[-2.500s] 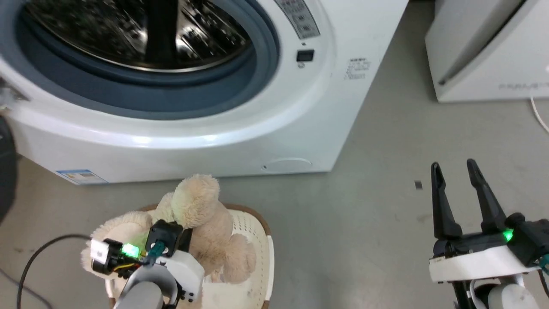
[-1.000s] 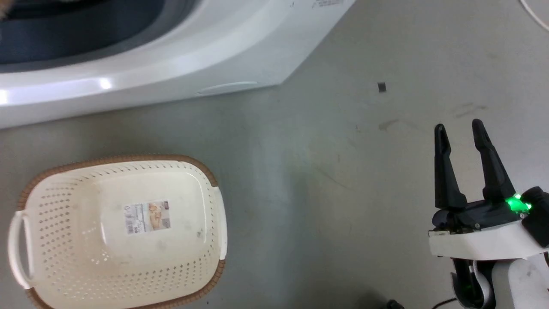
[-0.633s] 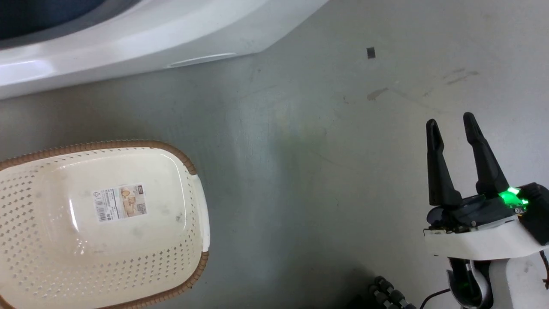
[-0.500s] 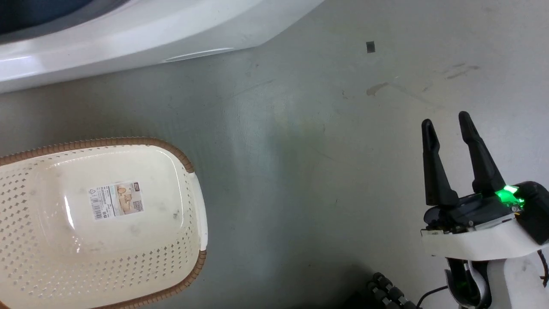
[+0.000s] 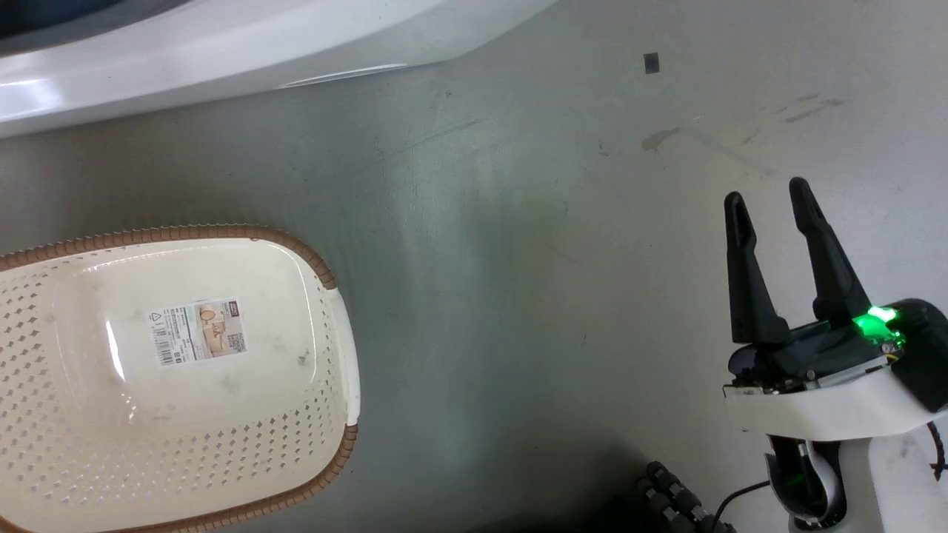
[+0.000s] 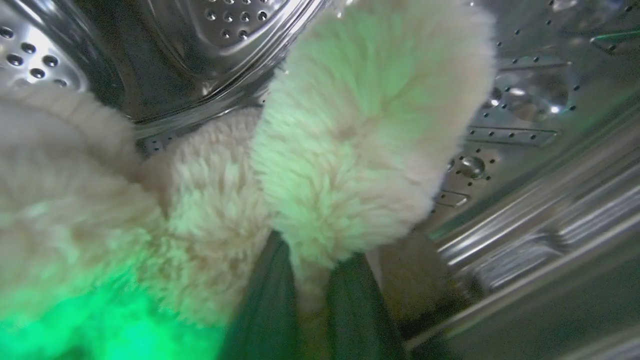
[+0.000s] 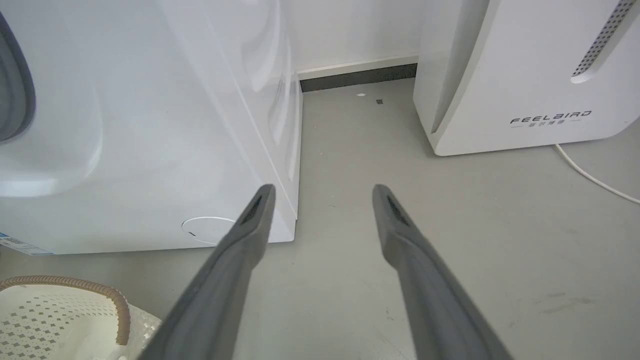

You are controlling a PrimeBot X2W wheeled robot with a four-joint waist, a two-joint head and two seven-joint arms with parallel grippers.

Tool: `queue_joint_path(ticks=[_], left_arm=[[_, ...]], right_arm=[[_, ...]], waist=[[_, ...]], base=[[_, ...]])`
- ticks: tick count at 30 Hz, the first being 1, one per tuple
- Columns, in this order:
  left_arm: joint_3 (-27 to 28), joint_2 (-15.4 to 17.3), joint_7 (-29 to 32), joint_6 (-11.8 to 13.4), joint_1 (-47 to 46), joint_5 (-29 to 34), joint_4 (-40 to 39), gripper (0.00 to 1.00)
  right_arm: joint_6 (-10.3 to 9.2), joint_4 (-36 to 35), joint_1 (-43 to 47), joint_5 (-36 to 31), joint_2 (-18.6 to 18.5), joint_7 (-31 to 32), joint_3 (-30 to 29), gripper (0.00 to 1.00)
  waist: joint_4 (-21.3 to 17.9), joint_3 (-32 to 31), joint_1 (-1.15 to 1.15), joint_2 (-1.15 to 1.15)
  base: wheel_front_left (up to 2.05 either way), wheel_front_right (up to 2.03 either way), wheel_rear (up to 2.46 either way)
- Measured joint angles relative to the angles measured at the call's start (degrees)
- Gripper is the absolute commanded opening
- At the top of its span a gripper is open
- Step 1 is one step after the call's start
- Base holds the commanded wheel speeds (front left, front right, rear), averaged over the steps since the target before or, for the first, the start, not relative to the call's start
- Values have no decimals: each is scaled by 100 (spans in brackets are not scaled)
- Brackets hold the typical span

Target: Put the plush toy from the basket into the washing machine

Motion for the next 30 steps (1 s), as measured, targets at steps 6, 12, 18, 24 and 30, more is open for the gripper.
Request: queue_joint_path(ticks=[6,12,18,24,30], left_arm=[[-302,34,-511,0,4,-257,241,100],[-369,-111,-1306,1,385,-459,669,100],[-332,-455,-2033,67,1190,-609,964,100],[79,-682,-2163,405,2150,-624,260,100],[929,-722,-2163,972,3622,-225,-1370,100]], right_arm=[[0,37,-57,-12,0,0,-41,100],[0,135,-97,-129,0,0,-155,100],[0,286,-83,-301,0,0,-279,100],[0,402,51,-470,0,0,-370,100],[0,456,237,-580,-1,0,-432,100]], waist=[[41,-137,0,0],[141,-519,0,0],[300,-1120,-1,0],[537,-1833,-1,0],[823,-2550,-1,0]], base=[[0,0,0],[0,0,0],[0,0,0],[0,0,0],[0,0,0]])
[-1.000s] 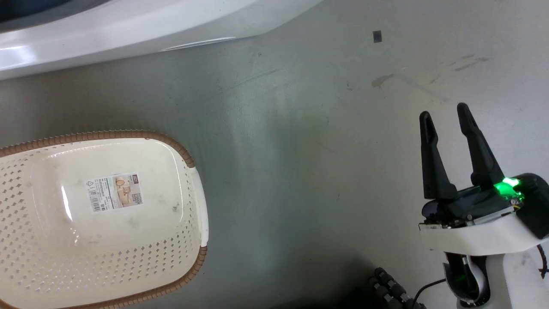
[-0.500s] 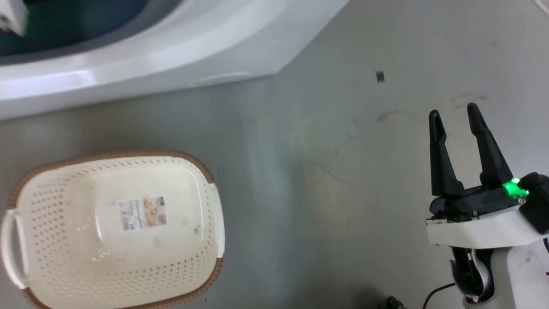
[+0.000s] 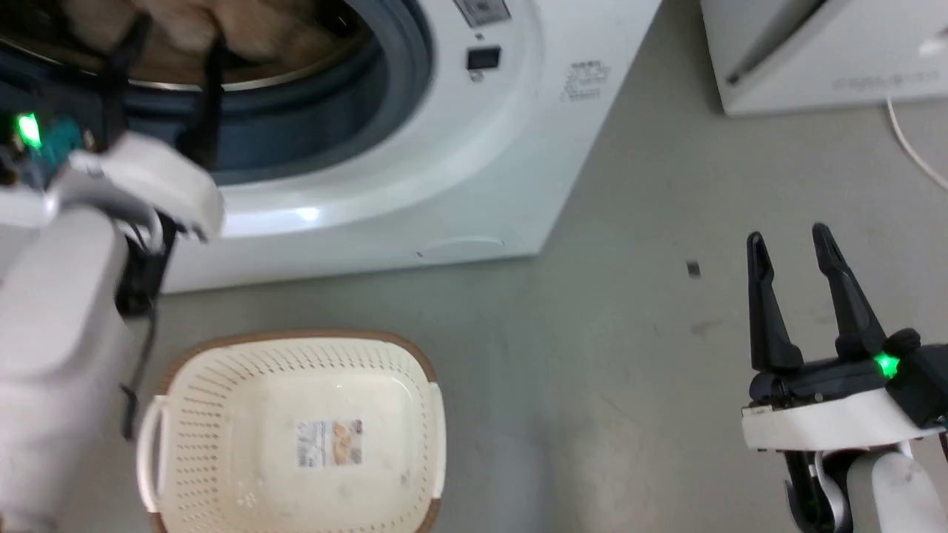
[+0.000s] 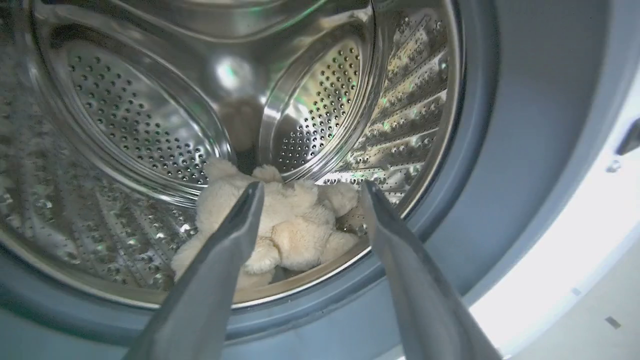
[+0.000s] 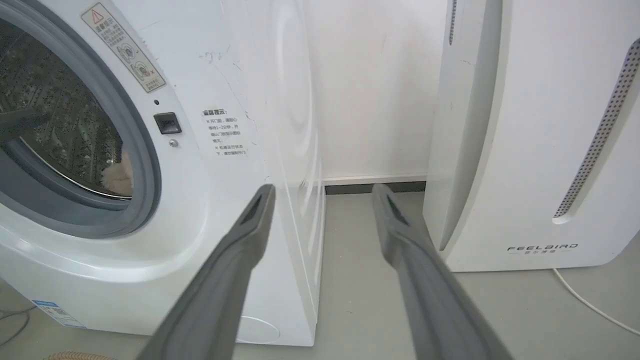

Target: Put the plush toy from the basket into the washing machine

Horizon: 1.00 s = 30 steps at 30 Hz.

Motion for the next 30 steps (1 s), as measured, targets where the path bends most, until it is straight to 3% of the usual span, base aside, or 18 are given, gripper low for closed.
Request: queue_joint_path(ticks=[8,13,22,30], left_arm=[[1182,-179,0,613,2011,559,-1917,100],[1625,-476,0,804,3184,833,-2644,100],[2016,-1035,-1,902,4684,1141,-3183,100],[2087,-1451,0,859,5234,1527,-3185,100]], right_arm=[[0,24,299,-131,1,0,-53,100],[0,34,493,-40,1,0,-126,100],[-1,49,785,-3,1,0,-60,100],[-1,93,959,-47,1,0,29,100]], waist=[[384,-805,-1,0],[567,-1200,-1,0],[737,-1687,-1,0],[786,-1848,-1,0]], base=[[0,0,0],[0,0,0],[0,0,0],[0,0,0]])
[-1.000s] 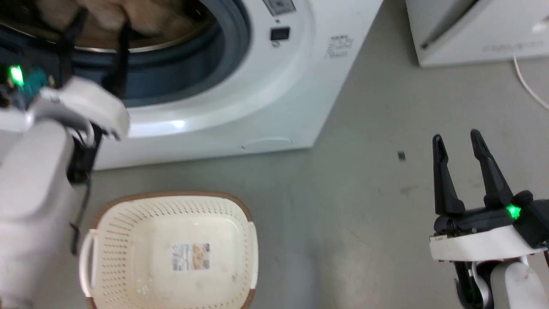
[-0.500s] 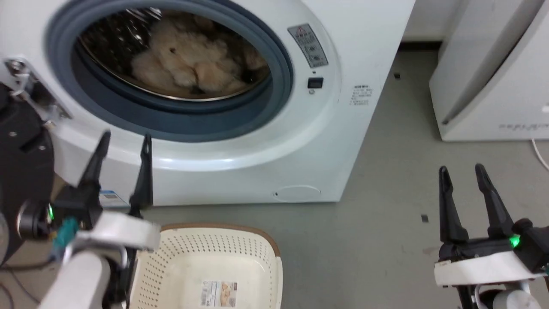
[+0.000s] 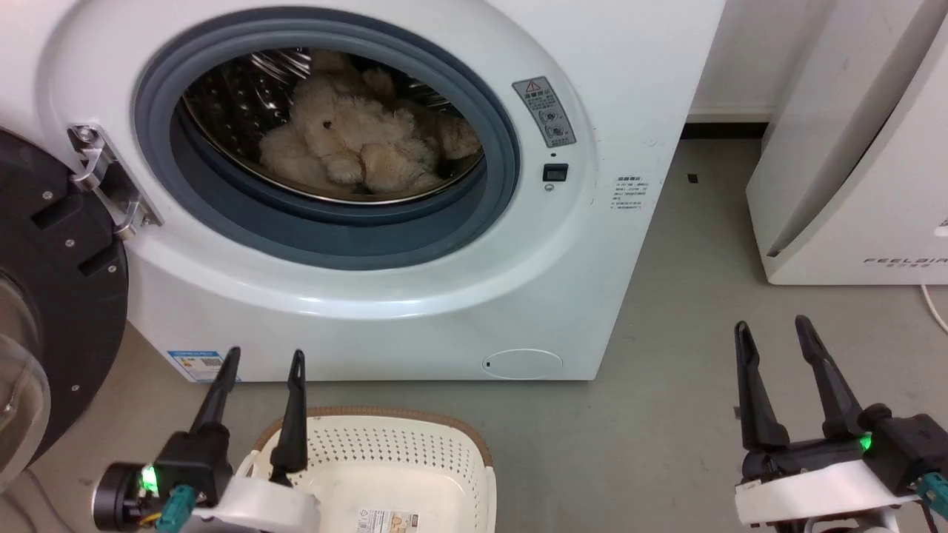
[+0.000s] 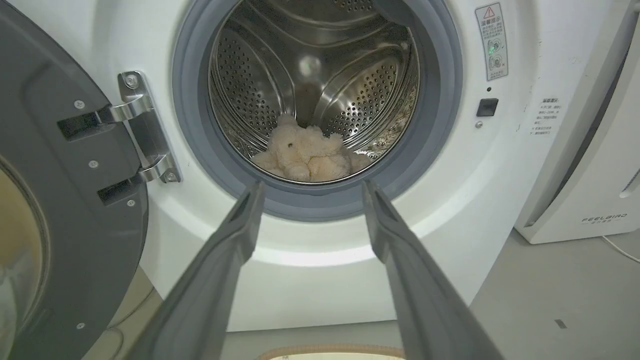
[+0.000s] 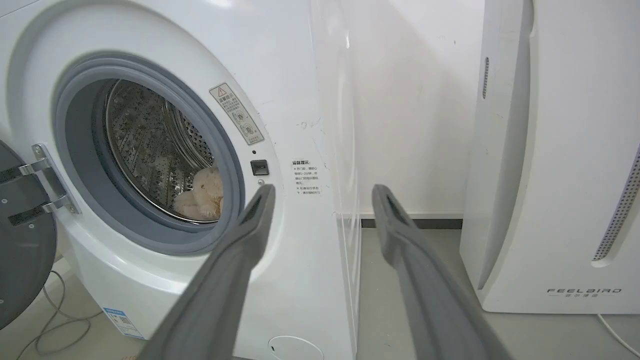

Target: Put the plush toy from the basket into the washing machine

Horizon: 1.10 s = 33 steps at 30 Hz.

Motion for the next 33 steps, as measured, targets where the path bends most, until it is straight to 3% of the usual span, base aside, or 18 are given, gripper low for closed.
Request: queue_joint_path(ticks=[11,12,33], left_arm=[[222,-309,0,-278,269,322,34,100],[238,-323,2,-301,268,344,32,0],[350,-463,192,-371,268,470,19,0]], right_arm=[[0,49,129,1,0,0,38,100],[0,51,133,1,0,0,37,0],[0,48,129,-99,0,177,35,0]], waist=[[22,-52,0,0],[26,-49,0,0],[20,-124,1,0]], base=[[0,0,0],[0,0,0],[0,0,0]])
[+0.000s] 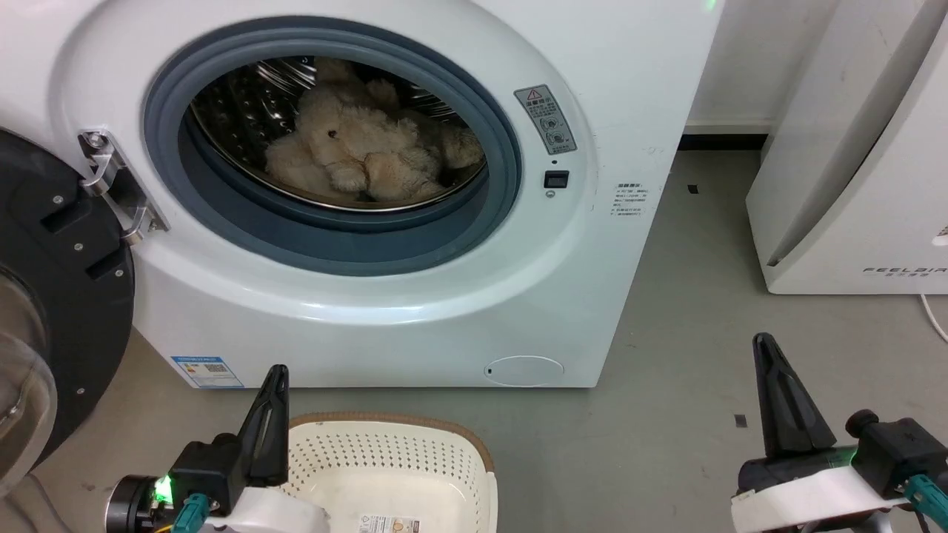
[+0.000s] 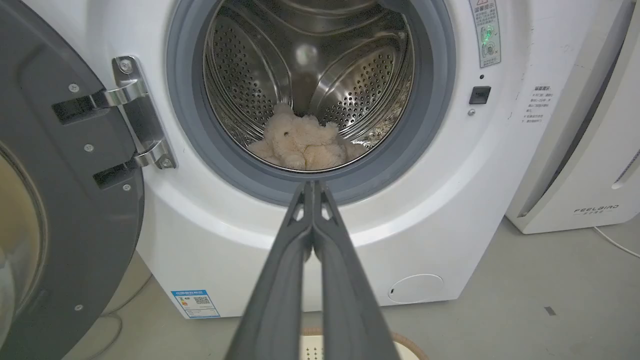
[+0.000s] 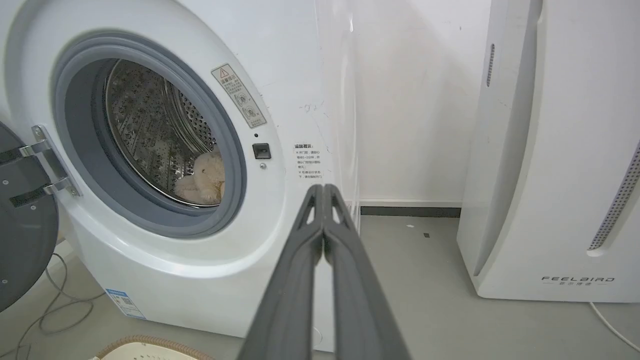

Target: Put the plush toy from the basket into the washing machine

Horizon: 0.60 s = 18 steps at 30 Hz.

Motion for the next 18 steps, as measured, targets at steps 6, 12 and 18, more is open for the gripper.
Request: queue_joint_path(ticks=[6,12,18], left_arm=[[47,-41,66,-51,0,58,-8,0],[108,-103,123,-87,0,146,-18,0],[169,-169,212,-110,0,200,-25,0]], right_arm=[[0,0,0,-43,0,83,-1,0],[0,0,0,-88,0,153,-1,0],[0,0,0,-113,0,220,-2,0]], waist=[[-2,-26,0,0],[-4,-51,0,0],[-6,-77,0,0]], base=[[0,0,0],[0,0,0],[0,0,0]])
